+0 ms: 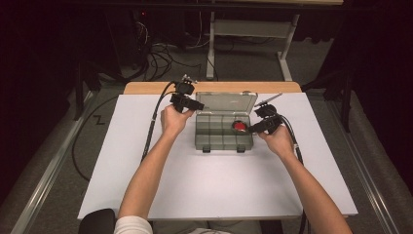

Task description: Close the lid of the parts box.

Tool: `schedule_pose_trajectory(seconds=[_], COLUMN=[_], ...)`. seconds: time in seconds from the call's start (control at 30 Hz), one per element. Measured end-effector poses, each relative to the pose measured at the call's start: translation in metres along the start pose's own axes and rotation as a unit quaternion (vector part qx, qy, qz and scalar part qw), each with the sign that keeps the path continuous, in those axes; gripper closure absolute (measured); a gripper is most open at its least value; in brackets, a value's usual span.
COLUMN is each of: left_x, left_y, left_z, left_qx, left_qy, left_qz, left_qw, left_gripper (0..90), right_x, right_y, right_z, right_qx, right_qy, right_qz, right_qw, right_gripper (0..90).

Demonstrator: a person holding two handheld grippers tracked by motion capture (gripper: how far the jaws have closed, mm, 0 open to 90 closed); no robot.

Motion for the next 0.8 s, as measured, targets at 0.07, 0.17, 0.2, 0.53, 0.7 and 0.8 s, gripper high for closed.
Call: schedule_pose_trajectory(seconds=[0.07, 0.17, 0.2, 0.53, 0.7, 0.8], left_x=[0.002, 0.003, 0.004, 0.007, 0.009, 0.011], left_y=[-0.001, -0.002, -0.002, -0.007, -0.009, -0.010], left_z=[0.000, 0.001, 0.001, 0.003, 0.004, 0.004], left_qx=[0.003, 0.005, 0.005, 0.011, 0.016, 0.018], left_qy=[-0.001, -0.001, -0.001, 0.001, 0.001, 0.003], left_qz=[0.002, 0.004, 0.005, 0.011, 0.015, 0.016], left_qw=[1.0000, 1.0000, 1.0000, 0.9999, 0.9998, 0.9997], left_gripper=[62.1, 62.2, 62.3, 62.5, 62.6, 62.8], right_x=[0.000, 0.000, 0.000, 0.001, 0.002, 0.002], right_y=[0.000, 0.000, 0.000, 0.000, 0.000, 0.000], right_z=[0.000, 0.000, 0.000, 0.000, 0.000, -0.001], right_qx=[0.001, 0.002, 0.002, 0.002, 0.003, 0.004], right_qy=[0.000, -0.002, -0.002, 0.001, 0.002, 0.003], right_qz=[0.001, 0.003, 0.004, 0.007, 0.011, 0.012], right_qw=[1.0000, 1.0000, 1.0000, 1.0000, 0.9999, 0.9999], right_gripper=[76.9, 76.9, 76.9, 76.8, 76.7, 76.7])
Point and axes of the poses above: each handheld gripper's, and its own axes: y roughly forward along the jaws, x roughly out of its underside, z roughly to its right, the point moved 6 cm from there along y, roughly forward along the jaws, and after that the axes turned 6 degrees about x, right-handed, at the moved point
